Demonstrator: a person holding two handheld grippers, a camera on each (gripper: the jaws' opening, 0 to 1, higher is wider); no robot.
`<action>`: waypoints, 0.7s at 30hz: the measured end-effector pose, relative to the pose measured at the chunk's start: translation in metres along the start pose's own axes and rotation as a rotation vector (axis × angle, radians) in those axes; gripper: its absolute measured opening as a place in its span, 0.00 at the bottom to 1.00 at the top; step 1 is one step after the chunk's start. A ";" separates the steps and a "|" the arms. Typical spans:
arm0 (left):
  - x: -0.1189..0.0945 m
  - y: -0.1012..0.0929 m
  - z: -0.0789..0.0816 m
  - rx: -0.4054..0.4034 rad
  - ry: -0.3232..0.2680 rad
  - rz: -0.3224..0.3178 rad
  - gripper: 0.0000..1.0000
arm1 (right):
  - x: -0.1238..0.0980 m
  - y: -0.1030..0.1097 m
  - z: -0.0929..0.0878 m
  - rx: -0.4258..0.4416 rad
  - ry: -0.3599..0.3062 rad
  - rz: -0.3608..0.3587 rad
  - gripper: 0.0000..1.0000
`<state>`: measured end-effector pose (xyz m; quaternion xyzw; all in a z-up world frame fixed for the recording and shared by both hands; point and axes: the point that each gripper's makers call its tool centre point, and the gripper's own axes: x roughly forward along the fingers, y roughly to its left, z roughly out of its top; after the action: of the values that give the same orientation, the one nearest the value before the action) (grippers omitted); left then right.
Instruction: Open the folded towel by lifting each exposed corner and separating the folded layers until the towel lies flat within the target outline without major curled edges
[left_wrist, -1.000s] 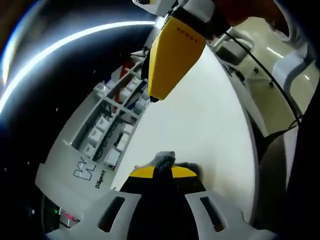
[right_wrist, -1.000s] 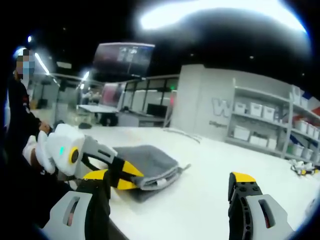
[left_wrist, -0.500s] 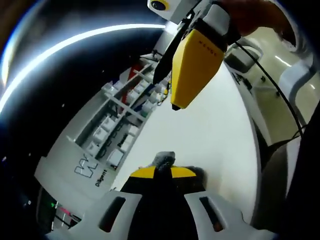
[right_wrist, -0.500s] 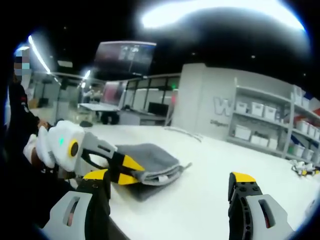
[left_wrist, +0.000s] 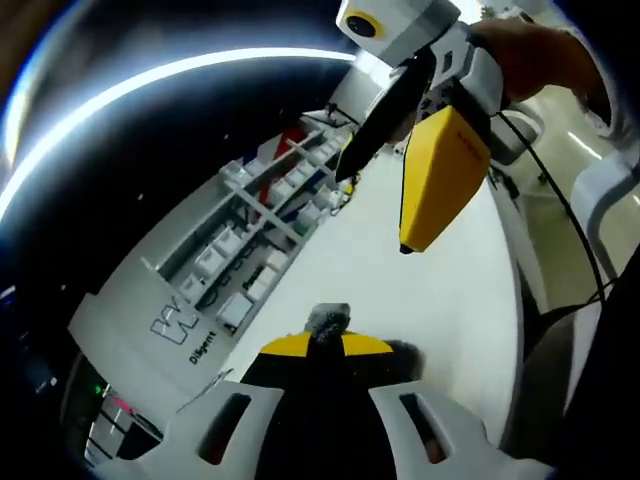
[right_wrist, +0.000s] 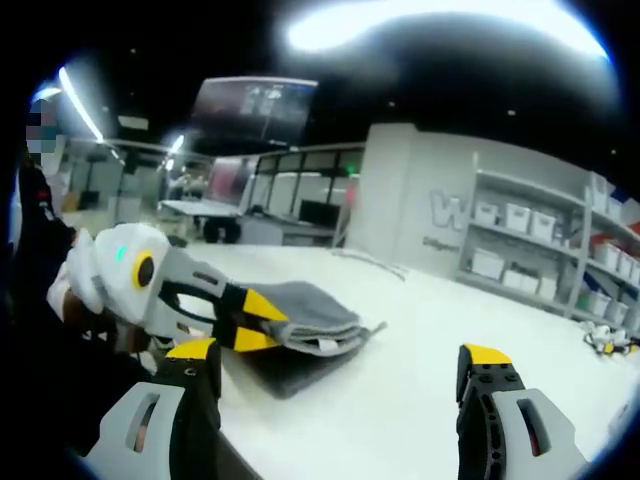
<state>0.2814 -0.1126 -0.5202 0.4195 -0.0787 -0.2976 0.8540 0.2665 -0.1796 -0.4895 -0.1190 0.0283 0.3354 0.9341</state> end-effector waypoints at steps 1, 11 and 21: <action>-0.001 0.002 0.001 -0.004 -0.003 0.007 0.08 | 0.000 0.000 0.000 -0.002 0.003 -0.001 0.99; -0.006 0.013 0.004 -0.033 -0.013 0.055 0.08 | 0.001 0.001 -0.002 -0.011 0.012 -0.001 0.99; -0.014 0.027 0.006 -0.063 -0.026 0.087 0.08 | 0.001 0.001 -0.002 -0.019 0.015 -0.004 0.99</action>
<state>0.2799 -0.0961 -0.4946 0.3844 -0.0986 -0.2681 0.8778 0.2662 -0.1786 -0.4918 -0.1306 0.0316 0.3331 0.9333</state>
